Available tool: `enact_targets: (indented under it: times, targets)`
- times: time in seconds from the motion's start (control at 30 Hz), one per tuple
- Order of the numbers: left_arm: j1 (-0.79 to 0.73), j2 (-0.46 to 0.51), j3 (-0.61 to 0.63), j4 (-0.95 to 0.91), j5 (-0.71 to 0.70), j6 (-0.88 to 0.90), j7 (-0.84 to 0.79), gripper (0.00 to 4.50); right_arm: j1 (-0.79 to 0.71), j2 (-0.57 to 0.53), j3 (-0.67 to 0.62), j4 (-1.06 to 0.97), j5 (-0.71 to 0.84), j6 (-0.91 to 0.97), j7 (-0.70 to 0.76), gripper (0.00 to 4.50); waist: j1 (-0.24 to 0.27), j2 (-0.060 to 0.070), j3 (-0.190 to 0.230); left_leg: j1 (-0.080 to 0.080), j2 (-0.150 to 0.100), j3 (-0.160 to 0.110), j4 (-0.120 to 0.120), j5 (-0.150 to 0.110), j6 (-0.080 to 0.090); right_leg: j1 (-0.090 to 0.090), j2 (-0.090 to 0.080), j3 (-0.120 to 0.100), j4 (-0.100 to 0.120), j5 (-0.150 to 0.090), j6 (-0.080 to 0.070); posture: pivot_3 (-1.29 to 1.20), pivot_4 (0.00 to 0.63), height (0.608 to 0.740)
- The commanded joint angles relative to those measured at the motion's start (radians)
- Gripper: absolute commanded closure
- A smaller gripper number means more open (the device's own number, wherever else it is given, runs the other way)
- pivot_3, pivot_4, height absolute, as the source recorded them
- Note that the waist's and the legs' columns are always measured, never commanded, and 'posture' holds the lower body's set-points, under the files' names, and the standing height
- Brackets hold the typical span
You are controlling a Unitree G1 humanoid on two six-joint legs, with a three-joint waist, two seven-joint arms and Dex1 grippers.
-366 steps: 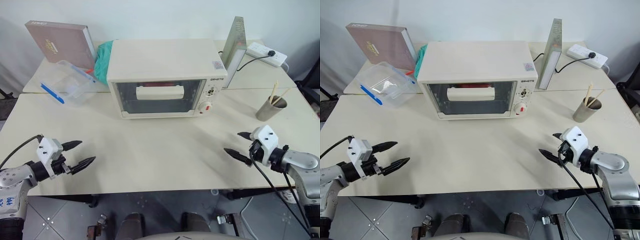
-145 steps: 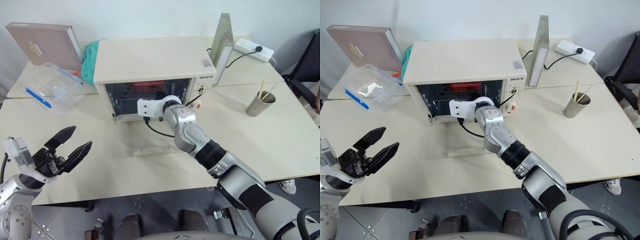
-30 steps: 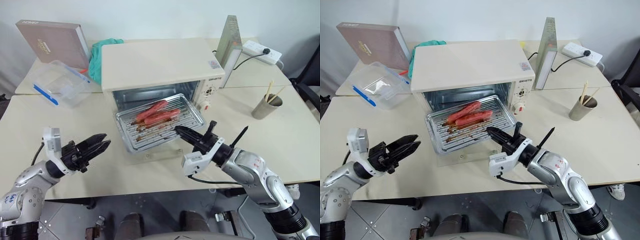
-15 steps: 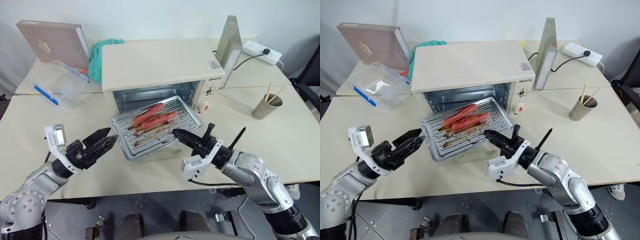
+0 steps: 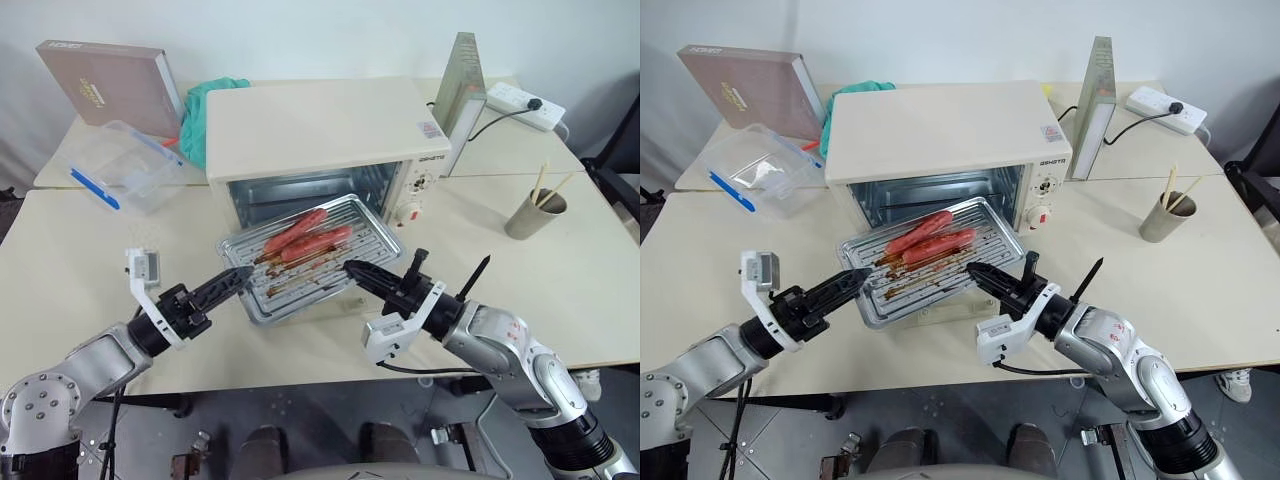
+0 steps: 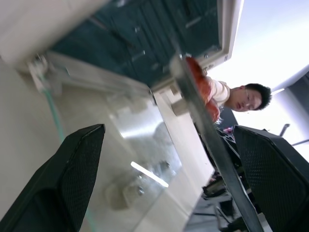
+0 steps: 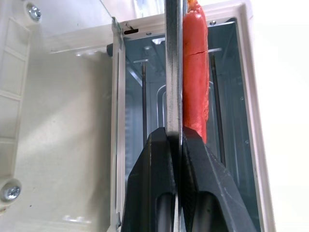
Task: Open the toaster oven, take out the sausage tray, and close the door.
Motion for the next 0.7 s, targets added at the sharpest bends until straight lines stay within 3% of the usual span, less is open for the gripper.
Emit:
enact_targets:
  times: [0.03, 0.33, 0.57, 0.7]
  targets:
    - [-0.004, 0.026, -0.055, 0.011, -0.177, 0.015, 0.061, 0.02, 0.0, 0.002, -0.031, -0.048, 0.02, -0.005, -0.009, 4.5, 0.0, 0.0, 0.0, 0.0, 0.0, 0.0, 0.0, 0.0, 0.0, 0.0, 0.0, 0.0, 0.0, 0.0, 0.0, 0.0, 0.15, 0.74]
    - [-0.013, 0.03, -0.077, 0.024, -0.246, -0.016, 0.099, 0.02, 0.005, 0.001, -0.032, -0.05, 0.021, -0.006, -0.009, 4.5, 0.008, 0.0, 0.0, 0.0, 0.0, 0.001, 0.0, 0.0, 0.0, 0.0, 0.0, 0.0, -0.001, 0.0, 0.0, 0.0, 0.15, 0.74]
    - [-0.033, 0.015, -0.074, 0.043, -0.246, -0.014, 0.108, 1.24, 0.001, 0.001, -0.033, -0.05, 0.022, -0.001, -0.005, 4.5, 0.017, 0.0, 0.0, 0.0, 0.0, 0.002, 0.001, 0.0, 0.0, 0.0, 0.0, 0.002, -0.002, 0.0, 0.0, 0.0, 0.15, 0.74]
    - [-0.038, 0.011, -0.073, 0.05, -0.246, -0.007, 0.111, 2.42, -0.003, 0.001, -0.034, -0.05, 0.023, 0.0, -0.002, 4.5, 0.018, 0.0, 0.0, 0.0, 0.0, 0.002, 0.001, 0.0, 0.0, 0.0, 0.0, 0.002, -0.002, 0.0, 0.0, 0.0, 0.15, 0.74]
